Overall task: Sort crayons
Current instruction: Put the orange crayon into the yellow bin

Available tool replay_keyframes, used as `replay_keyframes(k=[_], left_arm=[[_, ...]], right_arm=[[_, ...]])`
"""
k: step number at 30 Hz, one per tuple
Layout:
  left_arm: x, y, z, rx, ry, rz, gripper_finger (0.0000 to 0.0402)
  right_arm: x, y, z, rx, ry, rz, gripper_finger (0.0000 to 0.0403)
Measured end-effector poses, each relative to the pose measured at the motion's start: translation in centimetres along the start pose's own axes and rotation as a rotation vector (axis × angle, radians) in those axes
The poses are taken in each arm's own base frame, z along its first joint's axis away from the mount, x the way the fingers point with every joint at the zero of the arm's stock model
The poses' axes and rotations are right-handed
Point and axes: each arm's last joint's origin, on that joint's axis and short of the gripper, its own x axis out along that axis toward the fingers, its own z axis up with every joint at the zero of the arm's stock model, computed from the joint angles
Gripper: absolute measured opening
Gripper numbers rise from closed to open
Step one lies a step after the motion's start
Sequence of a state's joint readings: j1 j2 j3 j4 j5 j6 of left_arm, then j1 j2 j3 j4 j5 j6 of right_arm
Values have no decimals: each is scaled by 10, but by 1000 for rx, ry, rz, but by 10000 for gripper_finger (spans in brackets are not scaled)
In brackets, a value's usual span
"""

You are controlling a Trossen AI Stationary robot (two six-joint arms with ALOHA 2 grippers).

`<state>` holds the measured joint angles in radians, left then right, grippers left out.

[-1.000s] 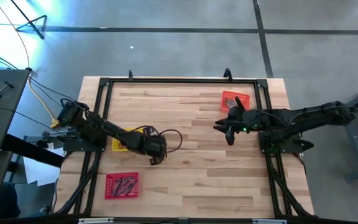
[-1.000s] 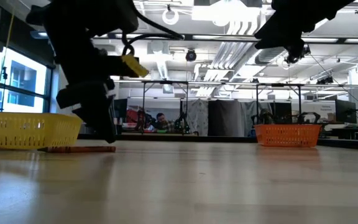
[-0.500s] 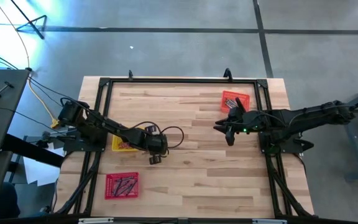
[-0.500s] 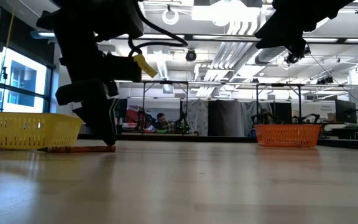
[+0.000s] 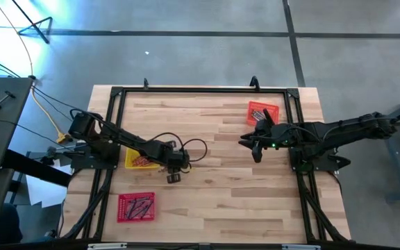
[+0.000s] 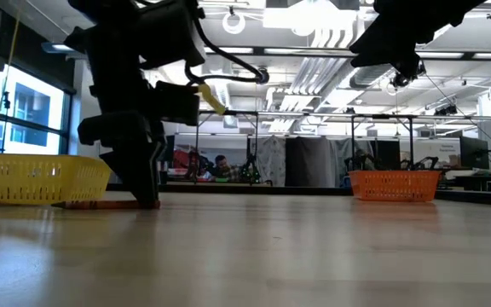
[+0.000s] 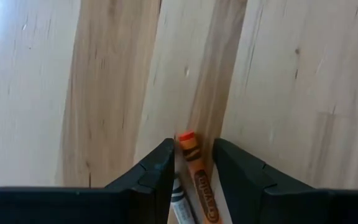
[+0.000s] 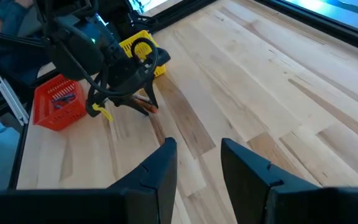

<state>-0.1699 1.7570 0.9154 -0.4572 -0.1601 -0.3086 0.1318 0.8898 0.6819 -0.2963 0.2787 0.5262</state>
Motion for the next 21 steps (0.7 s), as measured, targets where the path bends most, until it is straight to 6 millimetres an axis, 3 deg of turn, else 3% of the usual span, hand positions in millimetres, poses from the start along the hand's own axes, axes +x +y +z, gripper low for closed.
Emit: replay_keyframes(k=[8, 17, 21], left_arm=[[6, -1, -2, -6, 22, -6, 106], [6, -2, -2, -97, 39, -54, 12], [6, -2, -2, -134, 40, -54, 9]], right_arm=[[0, 0, 0, -2, 2, 0, 119], [0, 0, 0, 0, 2, 0, 119], [0, 0, 0, 15, 2, 0, 119]])
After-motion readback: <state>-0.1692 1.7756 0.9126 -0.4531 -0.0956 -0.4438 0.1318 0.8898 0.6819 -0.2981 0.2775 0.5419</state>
